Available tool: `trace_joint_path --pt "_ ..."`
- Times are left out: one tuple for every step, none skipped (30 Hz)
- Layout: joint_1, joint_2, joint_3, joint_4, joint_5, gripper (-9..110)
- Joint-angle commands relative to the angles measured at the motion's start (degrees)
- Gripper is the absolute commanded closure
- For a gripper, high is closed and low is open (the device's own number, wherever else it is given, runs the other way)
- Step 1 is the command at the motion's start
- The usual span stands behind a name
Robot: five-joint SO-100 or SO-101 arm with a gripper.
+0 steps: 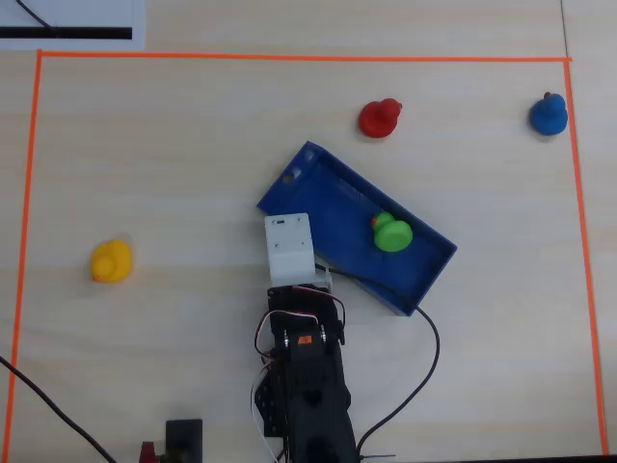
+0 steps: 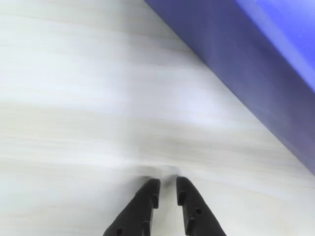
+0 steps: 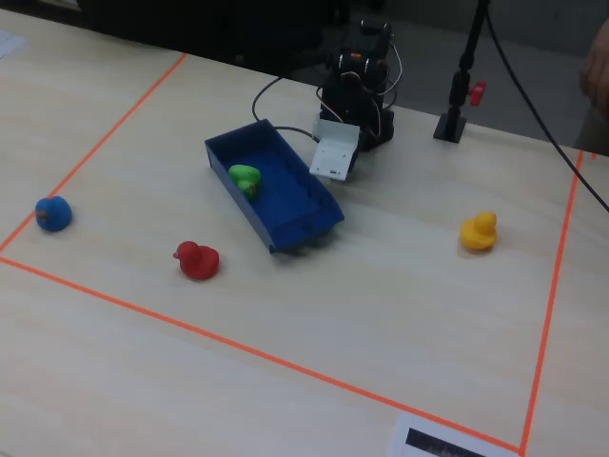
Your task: Grasp green duck and put it into box.
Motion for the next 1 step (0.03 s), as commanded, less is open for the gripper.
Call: trace_joint_path --pt "0.70 0.09 0.00 0.97 0.00 100"
